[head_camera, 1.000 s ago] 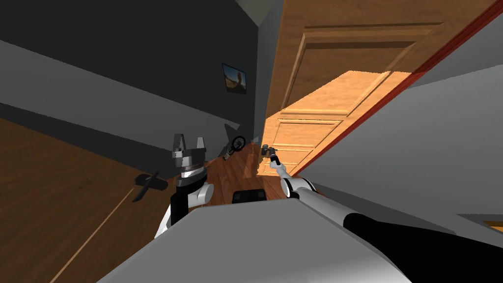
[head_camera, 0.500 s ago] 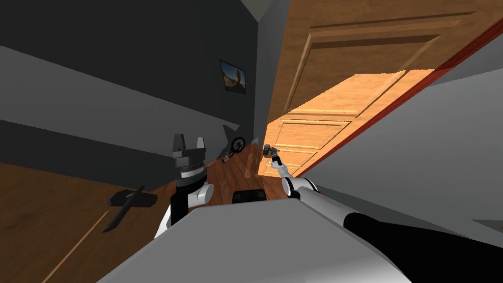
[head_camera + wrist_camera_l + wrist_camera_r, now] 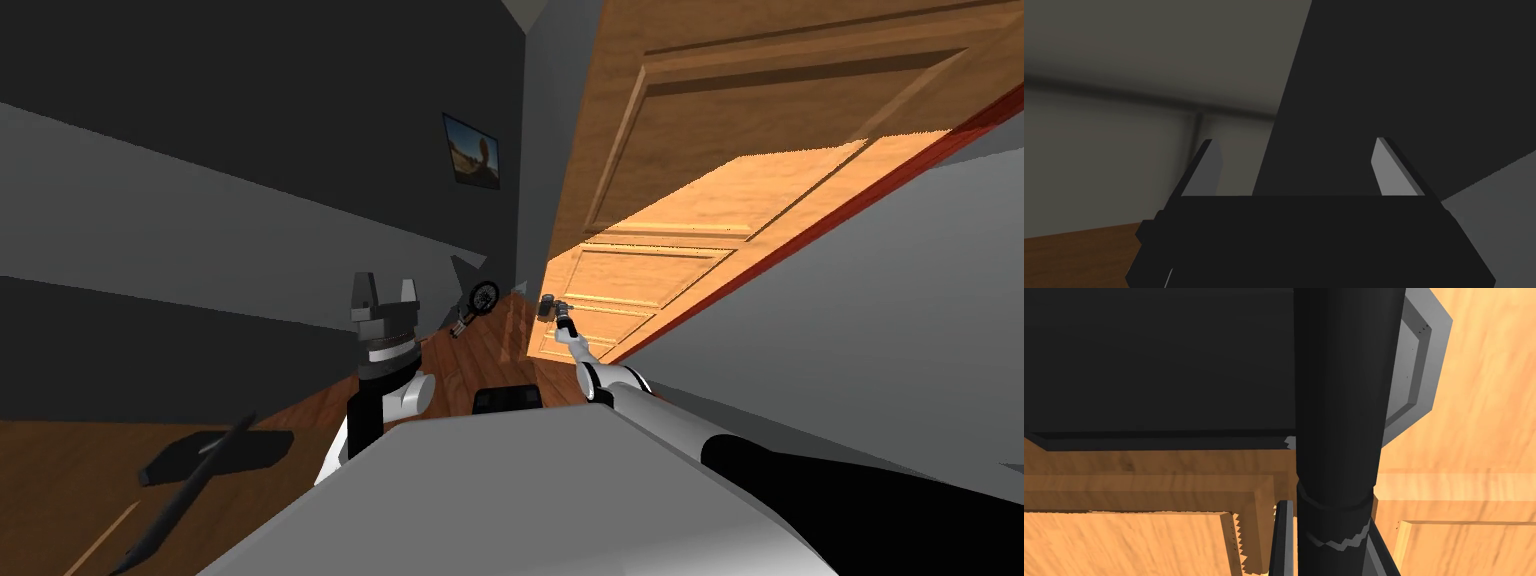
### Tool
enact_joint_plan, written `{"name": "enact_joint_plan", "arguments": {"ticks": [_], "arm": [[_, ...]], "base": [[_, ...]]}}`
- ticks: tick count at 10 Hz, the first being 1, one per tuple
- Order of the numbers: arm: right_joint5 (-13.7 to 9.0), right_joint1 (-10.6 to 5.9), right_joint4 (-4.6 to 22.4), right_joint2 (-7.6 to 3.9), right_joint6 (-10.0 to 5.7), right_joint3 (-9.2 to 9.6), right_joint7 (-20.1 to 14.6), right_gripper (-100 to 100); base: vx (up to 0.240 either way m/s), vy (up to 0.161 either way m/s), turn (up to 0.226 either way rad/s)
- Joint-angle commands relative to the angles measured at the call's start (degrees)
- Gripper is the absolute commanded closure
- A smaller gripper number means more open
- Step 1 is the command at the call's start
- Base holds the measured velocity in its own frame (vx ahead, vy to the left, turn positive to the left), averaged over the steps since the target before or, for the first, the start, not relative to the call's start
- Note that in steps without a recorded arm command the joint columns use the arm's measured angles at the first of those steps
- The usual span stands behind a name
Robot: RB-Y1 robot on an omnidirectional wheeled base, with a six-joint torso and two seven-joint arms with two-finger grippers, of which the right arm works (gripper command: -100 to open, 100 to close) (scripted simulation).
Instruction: Push the door open
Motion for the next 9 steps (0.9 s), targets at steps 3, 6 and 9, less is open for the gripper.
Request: {"name": "enact_joint_plan", "arguments": {"ticks": [3,6,9], "arm": [[-0.83,-0.29,0.96,-1.05,-0.74,-1.91,0.73,100],[-1.14,0.42,0.43,-1.52,-0.48,-2.7,1.02,100],[-1.85,0.63,0.75,-2.39,-0.7,-4.35,1.67,100]], "base": [[0.2,0.096,-0.063],[0.121,0.058,-0.048],[0.164,0.038,-0.045]]}}
